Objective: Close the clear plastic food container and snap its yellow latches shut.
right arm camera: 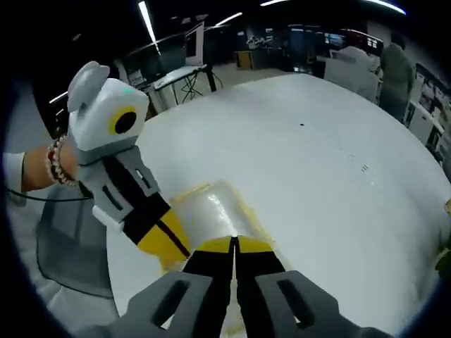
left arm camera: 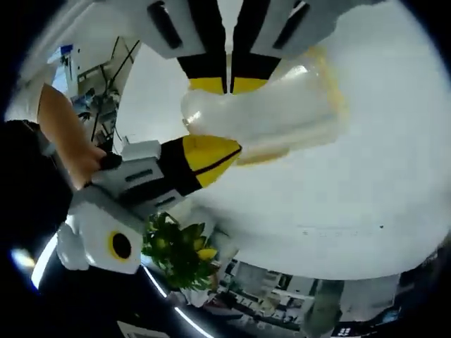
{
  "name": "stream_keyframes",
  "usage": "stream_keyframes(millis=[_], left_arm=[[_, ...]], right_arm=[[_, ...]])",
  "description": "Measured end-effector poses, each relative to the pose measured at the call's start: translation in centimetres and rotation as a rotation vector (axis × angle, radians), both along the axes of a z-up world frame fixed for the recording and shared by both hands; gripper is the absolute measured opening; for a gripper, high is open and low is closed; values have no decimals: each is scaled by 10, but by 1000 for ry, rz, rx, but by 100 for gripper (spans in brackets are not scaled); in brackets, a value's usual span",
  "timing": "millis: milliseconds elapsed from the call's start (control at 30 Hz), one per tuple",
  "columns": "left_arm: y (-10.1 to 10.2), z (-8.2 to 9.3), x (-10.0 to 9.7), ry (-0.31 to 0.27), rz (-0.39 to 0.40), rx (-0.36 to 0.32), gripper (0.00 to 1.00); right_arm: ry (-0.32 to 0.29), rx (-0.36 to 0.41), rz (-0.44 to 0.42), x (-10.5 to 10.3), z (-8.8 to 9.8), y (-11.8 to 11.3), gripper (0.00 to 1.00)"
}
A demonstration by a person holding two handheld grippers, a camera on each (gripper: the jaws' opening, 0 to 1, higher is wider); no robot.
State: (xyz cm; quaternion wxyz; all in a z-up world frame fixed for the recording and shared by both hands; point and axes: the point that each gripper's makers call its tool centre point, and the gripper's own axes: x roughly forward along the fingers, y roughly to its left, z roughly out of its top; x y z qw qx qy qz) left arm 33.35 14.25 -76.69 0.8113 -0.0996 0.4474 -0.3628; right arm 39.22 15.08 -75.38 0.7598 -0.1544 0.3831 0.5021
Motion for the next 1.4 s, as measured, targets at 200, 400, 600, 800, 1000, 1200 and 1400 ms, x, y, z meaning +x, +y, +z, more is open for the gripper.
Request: stream_keyframes(millis=[200,400,600,800,1000,1200,1400], left_arm=[[8,4,-10,-30,-59,36,0],[13,-2,-17,-26,-72,45,0],[13,-4,-20,-32,-75,47,0],[9,-6,-24,-50,-91,60,0],[5,9,-21,-149,-198,96,0],[-3,26,-5,-410,-345,143,15],[3,11,-5,-455,-413,248,21]], right_arm=[[-50,-44,-12,22,0,6,0],[-91,-114,-7,37,-3,7,0],[-77,-189,-7,39,-22,1,0],[-109,-256,9,42,-24,-3,0],[-73,-274,171,27,-5,1,6],[-47,-488,407,7,-12,-11,26],[-26,-545,462,5,-18,-1,35]])
